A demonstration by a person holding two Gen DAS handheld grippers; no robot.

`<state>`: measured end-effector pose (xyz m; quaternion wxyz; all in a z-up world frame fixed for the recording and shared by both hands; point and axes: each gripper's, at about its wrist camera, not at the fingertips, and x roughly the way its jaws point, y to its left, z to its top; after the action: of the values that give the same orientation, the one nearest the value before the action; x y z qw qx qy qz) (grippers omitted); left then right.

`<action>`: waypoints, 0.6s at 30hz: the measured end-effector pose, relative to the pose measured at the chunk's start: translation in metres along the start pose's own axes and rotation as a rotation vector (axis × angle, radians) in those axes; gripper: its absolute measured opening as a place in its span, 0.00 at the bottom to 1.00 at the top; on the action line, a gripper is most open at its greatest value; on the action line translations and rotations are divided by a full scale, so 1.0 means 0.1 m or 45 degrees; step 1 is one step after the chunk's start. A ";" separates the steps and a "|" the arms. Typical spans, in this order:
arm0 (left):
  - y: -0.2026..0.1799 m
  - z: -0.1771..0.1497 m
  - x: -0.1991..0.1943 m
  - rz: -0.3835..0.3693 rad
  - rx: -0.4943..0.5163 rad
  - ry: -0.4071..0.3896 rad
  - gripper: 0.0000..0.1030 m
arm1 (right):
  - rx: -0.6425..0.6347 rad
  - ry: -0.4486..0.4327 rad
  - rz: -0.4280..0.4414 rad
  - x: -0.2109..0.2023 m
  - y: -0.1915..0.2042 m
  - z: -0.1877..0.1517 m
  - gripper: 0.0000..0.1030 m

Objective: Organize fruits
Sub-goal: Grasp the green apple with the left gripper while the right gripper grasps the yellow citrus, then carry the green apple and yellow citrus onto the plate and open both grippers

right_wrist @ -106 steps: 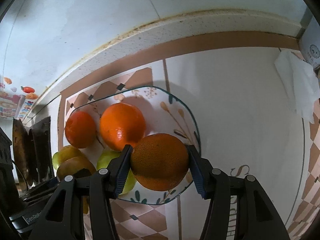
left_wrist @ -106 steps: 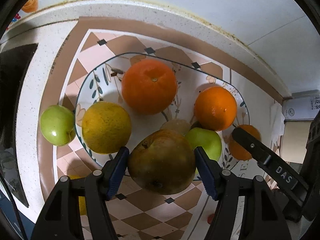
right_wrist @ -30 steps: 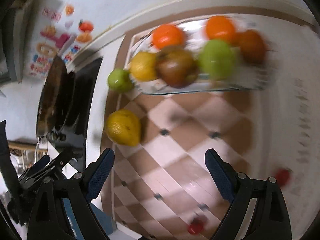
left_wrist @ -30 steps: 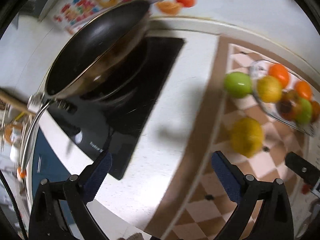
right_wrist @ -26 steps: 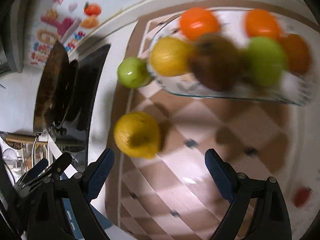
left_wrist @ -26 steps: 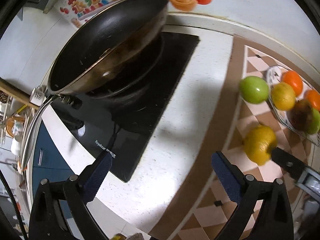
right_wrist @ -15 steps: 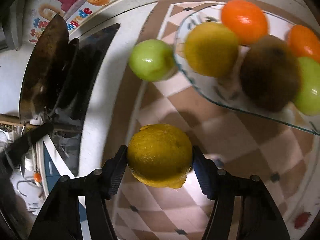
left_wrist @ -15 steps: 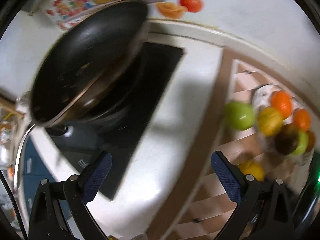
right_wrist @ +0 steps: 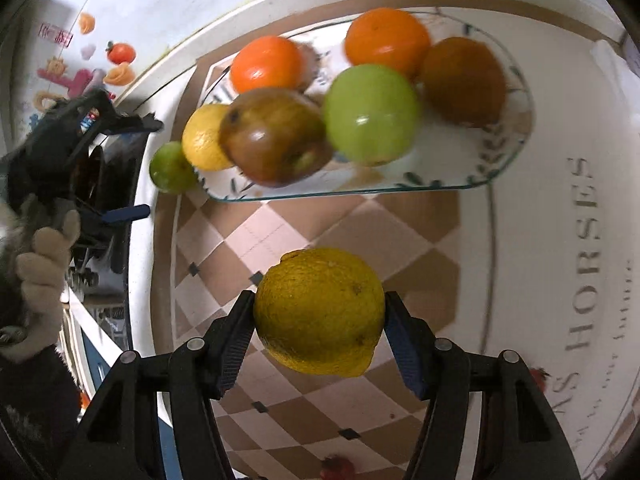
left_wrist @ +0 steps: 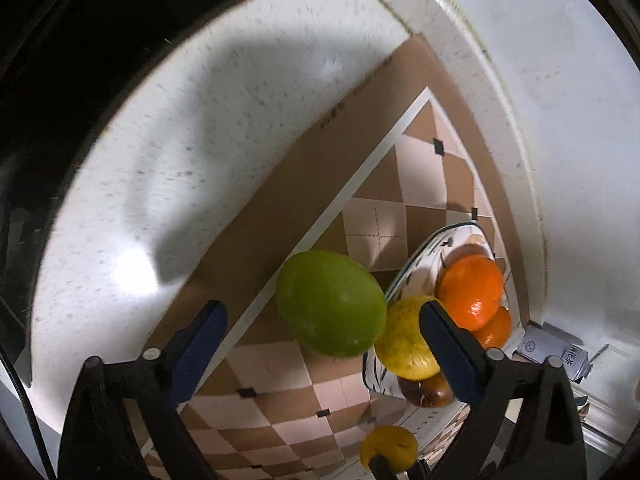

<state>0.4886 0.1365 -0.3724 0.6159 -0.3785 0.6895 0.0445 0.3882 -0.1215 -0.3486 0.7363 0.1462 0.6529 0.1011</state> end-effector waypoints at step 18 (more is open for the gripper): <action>0.12 -0.71 0.00 0.209 0.349 -0.087 0.54 | -0.047 0.002 -0.092 -0.23 -0.20 -0.15 0.64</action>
<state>0.4236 0.1077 -0.3603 0.6792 -0.2316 0.6963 0.0130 0.3697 -0.1465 -0.3356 0.7416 0.1087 0.6563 0.0865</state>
